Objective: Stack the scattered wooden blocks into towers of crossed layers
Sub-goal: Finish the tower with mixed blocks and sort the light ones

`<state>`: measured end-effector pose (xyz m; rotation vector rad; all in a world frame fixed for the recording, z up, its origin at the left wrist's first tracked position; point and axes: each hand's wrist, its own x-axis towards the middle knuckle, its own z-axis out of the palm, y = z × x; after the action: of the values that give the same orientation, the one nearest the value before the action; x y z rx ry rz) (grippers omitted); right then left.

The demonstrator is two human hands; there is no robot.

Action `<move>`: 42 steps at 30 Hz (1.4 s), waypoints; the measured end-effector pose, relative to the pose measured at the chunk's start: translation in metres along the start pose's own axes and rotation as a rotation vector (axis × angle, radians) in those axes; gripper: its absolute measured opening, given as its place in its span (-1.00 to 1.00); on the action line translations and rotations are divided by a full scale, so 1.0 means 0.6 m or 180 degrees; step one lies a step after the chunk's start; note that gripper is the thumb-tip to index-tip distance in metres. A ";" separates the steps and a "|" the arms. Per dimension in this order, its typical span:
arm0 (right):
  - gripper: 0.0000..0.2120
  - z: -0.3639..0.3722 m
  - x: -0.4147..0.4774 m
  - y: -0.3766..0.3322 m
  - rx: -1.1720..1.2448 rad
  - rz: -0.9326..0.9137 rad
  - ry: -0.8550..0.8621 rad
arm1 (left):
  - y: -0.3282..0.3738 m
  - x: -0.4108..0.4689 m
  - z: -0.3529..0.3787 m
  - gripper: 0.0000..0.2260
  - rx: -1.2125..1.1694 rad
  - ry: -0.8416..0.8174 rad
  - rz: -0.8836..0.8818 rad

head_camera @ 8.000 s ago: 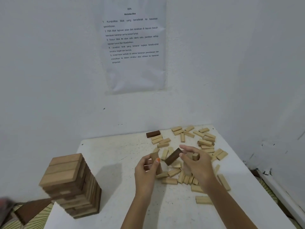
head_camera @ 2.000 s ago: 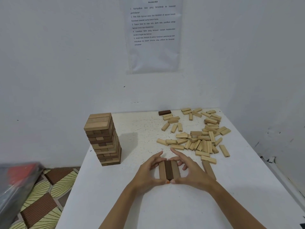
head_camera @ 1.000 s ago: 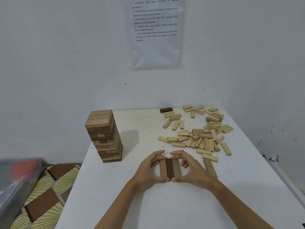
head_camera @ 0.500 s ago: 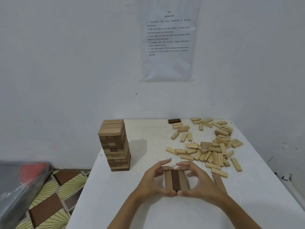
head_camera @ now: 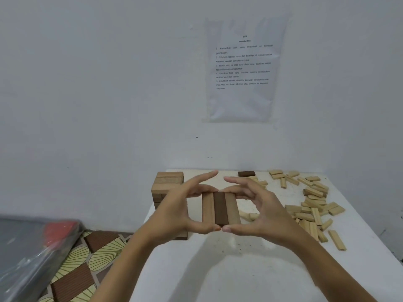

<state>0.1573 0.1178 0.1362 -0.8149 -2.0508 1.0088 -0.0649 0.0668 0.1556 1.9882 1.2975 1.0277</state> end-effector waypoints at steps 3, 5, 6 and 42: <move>-0.18 0.012 0.038 -0.023 -0.0014 -0.0120 0.0009 | 0.000 0.003 -0.042 -0.16 0.0111 0.0140 0.0038; -0.18 0.025 0.065 -0.034 -0.0036 -0.0233 0.0024 | -0.004 0.007 -0.072 -0.17 0.0164 0.0182 0.0034; -0.18 0.032 0.078 -0.039 -0.0064 -0.0282 0.0041 | -0.008 0.009 -0.087 -0.17 0.0193 0.0189 0.0025; -0.24 0.145 0.217 0.013 -0.0251 0.0134 -0.0038 | -0.136 0.041 -0.195 -0.22 0.0123 -0.0093 -0.0689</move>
<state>0.0171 0.1877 0.1310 -0.8979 -2.1027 0.9628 -0.1971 0.1252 0.1649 1.8349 1.4890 0.8735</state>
